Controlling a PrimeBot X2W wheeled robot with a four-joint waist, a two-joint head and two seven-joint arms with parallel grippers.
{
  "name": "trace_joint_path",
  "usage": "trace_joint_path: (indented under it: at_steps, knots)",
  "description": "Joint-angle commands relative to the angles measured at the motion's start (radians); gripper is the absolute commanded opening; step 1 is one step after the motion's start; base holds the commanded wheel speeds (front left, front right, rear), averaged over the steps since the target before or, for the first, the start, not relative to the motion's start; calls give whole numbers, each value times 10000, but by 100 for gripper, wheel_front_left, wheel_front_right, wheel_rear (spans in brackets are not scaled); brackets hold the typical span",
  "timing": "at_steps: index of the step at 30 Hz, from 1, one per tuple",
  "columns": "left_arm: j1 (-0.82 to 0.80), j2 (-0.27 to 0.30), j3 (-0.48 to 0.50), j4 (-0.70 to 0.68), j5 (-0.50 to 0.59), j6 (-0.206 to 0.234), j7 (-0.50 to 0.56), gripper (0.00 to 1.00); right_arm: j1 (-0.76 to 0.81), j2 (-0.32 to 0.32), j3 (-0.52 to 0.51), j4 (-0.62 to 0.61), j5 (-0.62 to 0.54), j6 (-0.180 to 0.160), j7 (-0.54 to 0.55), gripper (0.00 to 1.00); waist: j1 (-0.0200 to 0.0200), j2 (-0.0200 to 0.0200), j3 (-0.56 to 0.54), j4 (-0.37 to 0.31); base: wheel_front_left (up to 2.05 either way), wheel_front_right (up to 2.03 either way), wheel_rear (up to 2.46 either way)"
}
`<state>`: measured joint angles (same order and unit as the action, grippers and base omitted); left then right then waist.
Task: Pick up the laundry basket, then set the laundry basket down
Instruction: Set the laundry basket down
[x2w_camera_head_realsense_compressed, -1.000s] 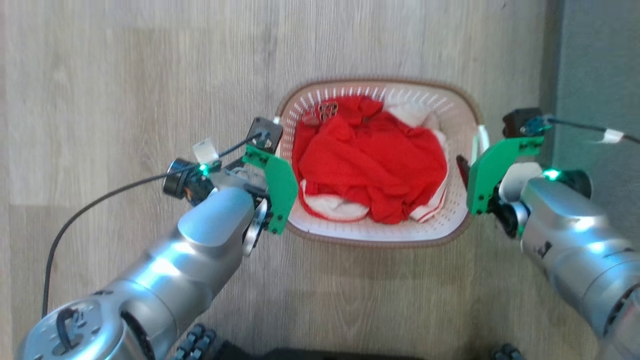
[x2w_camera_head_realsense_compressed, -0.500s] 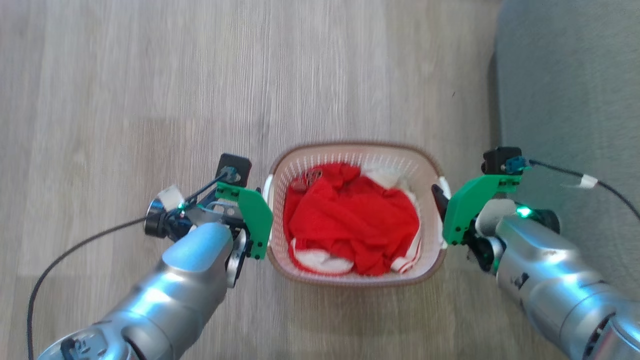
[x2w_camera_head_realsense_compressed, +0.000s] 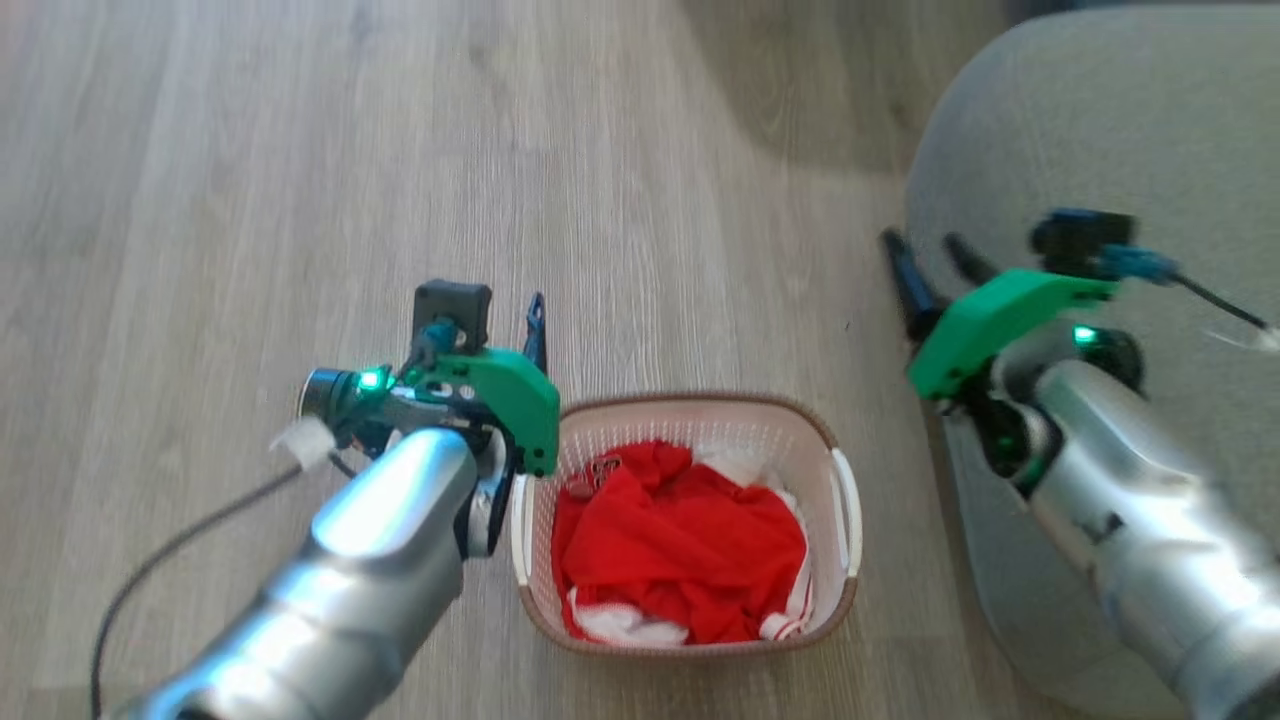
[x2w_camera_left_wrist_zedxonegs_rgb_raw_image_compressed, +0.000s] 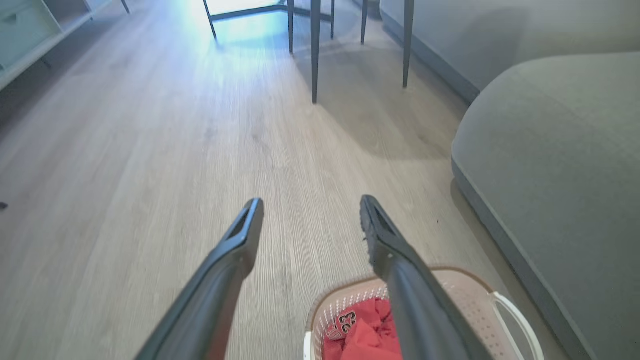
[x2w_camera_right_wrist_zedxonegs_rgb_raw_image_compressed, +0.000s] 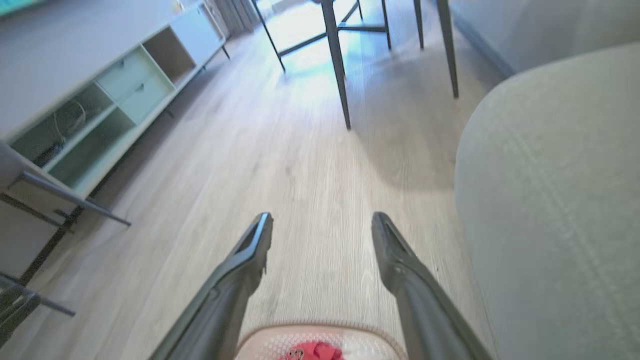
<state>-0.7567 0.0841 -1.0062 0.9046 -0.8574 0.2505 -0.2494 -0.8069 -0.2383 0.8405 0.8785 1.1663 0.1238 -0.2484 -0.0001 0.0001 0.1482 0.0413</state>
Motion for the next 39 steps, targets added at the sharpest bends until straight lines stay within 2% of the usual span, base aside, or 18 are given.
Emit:
trace_joint_path:
  at_steps: [1,3,4,6,10,13,18,21,26,33,39]
  knots:
    - [99,365,510,-456,359,149,-120,100,569,-87,-417,-412,-445,69,-130,100,1,-1,-332,-60,0,0,0]
    - [634,547,1244,-1544,1251,369,-121,100,1240,-99,-1793,-1232,-1485,69,-131,100,1,-1,-578,-61,0,0,0]
    - [1267,724,2013,-2752,2255,601,-121,100,2014,32,-3039,-2167,-2637,69,-131,100,1,-1,-843,-100,0,0,0]
    - [2060,774,2793,-3904,3059,711,-122,100,2792,276,-4135,-3190,-3808,69,-132,100,1,-1,-1019,-142,0,0,0]
    - [3603,598,4354,-6396,4789,901,-122,100,4295,880,-5632,-5290,-5799,69,-132,100,1,-1,-1220,-136,0,0,0]
    - [4698,305,5157,-7658,5590,614,-123,100,5249,1315,-6460,-6597,-6579,69,-132,100,1,-1,-1293,-116,0,0,0]
    - [5865,-86,6055,-8788,6333,-26,-123,100,6465,1619,-7055,-8204,-7484,69,-133,100,1,-1,-1392,-13,0,0,0]
    - [6394,-242,6563,-9075,6428,-273,-123,100,7083,1722,-7196,-8708,-7761,69,-133,100,1,-1,-1435,0,0,0,0]
    - [6974,-325,6941,-8799,6595,-587,-123,100,7720,1807,-7136,-8745,-8169,69,-133,100,1,-1,-1450,-32,0,0,0]
    - [7166,-335,7068,-8627,6248,-645,-124,100,7982,1860,-7269,-8831,-8492,69,-133,100,1,-1,-1404,-109,0,0,0]
    - [7145,-337,7022,-8627,6135,-887,-124,100,8011,1875,-7272,-8833,-8524,69,-133,100,1,-1,-1382,-119,0,0,0]
